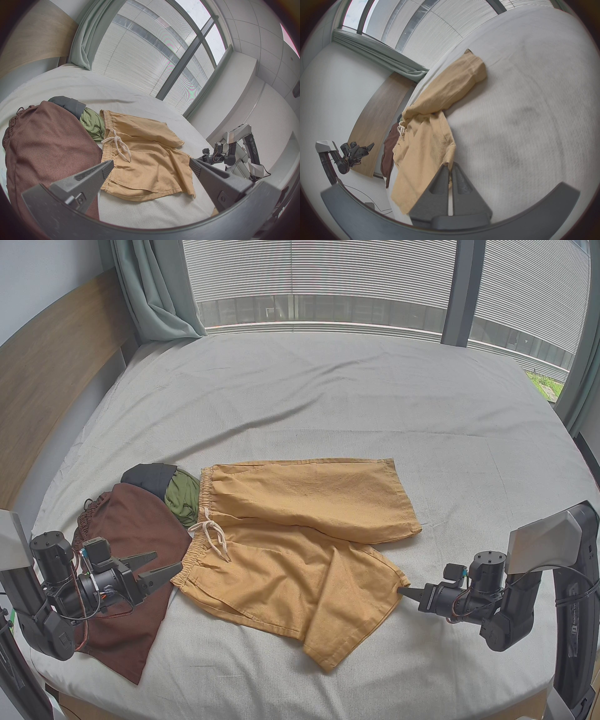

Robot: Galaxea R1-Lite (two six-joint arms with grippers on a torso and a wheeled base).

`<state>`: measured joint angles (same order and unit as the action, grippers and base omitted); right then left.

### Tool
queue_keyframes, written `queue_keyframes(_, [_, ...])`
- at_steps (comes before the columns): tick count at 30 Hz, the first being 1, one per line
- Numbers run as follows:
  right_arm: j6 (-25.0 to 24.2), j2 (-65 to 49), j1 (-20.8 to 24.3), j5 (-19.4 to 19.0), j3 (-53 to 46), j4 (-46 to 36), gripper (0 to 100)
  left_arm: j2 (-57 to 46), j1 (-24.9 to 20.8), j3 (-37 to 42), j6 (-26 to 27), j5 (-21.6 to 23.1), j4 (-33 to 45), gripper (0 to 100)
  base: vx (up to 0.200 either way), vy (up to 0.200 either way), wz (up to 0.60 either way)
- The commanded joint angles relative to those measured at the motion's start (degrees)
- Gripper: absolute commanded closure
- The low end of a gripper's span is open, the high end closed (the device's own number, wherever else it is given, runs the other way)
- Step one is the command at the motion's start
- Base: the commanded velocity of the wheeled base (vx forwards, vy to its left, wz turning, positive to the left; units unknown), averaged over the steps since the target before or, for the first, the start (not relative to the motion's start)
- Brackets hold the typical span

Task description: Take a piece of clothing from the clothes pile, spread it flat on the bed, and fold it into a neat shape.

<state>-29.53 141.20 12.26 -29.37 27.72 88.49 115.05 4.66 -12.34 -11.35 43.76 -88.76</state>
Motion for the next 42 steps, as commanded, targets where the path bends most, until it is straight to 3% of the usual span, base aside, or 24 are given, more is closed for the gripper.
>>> queue_keyframes(1, [0.17, -1.19, -2.07, 0.01, 1.28, 0.01, 100, 0.17, -0.09, 0.03, 0.01, 0.01, -0.01, 0, 0.0, 0.0, 0.0])
queue_keyframes(10, [0.26, -0.84, -4.27, 0.28, 5.94, 0.1, 100, 0.26, -0.09, 0.12, -0.08, 0.09, -0.01, 0, 0.0, 0.0, 0.0])
queue_keyframes(16, [0.17, -0.31, -5.06, 2.38, 9.02, 0.01, 100, 0.43, -0.26, 0.21, -0.08, 0.18, -0.01, 0, 0.0, 0.0, 0.0])
queue_keyframes(33, [0.96, 0.48, -5.06, 3.79, 12.8, 0.19, 100, 1.14, -0.61, 0.38, 0.01, 0.18, -0.01, 0, 0.0, 0.0, 0.0])
queue_keyframes(34, [1.14, 0.48, -5.14, 4.14, 12.97, 0.19, 0, 1.22, -0.61, 0.38, 0.1, 0.18, -0.01, 0, 0.0, 0.0, 0.0])
queue_keyframes(39, [2.98, -0.93, -4.71, 5.37, 10.42, 0.19, 0, 1.22, -0.61, 0.38, 0.1, 0.18, -0.01, 0, 0.0, 0.0, 0.0])
queue_keyframes(42, [6.23, -4.53, -4.35, 3.88, 4.8, 0.1, 0, 1.4, -0.53, 0.47, 0.1, 0.18, -0.01, 0, 0.0, 0.0, 0.0])
